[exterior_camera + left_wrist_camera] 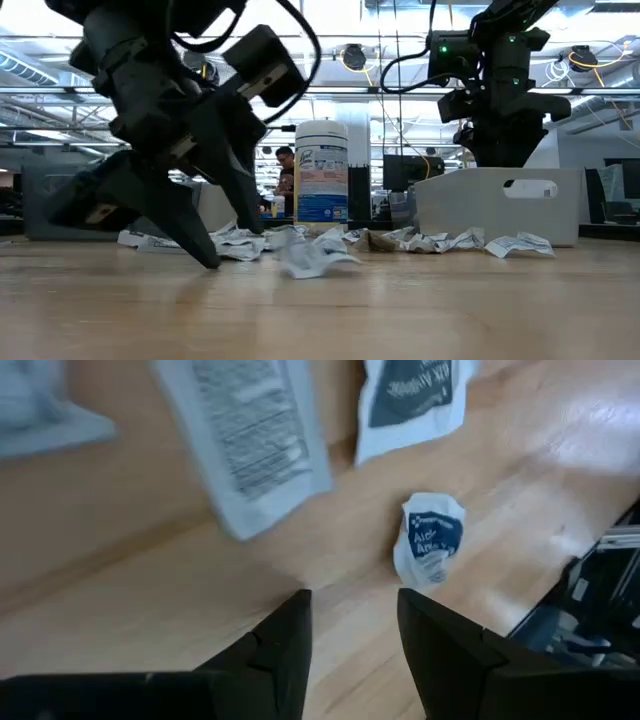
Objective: Pick & Place First Aid Supplies
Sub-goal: Put the blue alcohol pad into the right gray bin
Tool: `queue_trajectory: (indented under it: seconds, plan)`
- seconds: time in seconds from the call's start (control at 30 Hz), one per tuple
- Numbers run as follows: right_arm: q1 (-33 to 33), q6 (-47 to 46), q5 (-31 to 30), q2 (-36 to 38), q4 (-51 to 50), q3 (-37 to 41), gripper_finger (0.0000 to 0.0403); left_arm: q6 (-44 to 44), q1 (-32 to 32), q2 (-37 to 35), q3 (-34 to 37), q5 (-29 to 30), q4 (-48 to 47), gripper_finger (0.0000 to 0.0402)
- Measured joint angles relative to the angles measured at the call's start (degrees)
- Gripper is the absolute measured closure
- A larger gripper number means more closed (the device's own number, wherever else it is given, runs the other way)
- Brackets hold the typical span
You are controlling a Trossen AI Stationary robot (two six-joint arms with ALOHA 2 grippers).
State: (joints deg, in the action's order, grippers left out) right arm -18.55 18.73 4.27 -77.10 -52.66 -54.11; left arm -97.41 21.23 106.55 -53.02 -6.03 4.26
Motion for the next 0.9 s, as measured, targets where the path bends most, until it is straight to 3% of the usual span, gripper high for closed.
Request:
queue_trajectory:
  seconds: [0.43, 0.9]
  plan:
    - [0.0, -0.9, 0.0, 0.2, -2.5, 0.0, 0.0204, 8.7, -0.1, 0.3, -1.0, 1.6, 6.4, 0.0247]
    - [0.0, -3.0, 0.3, 0.2, -3.8, 0.0, 0.0204, 45.4, -0.1, 0.2, -1.0, 1.5, 5.8, 0.0247]
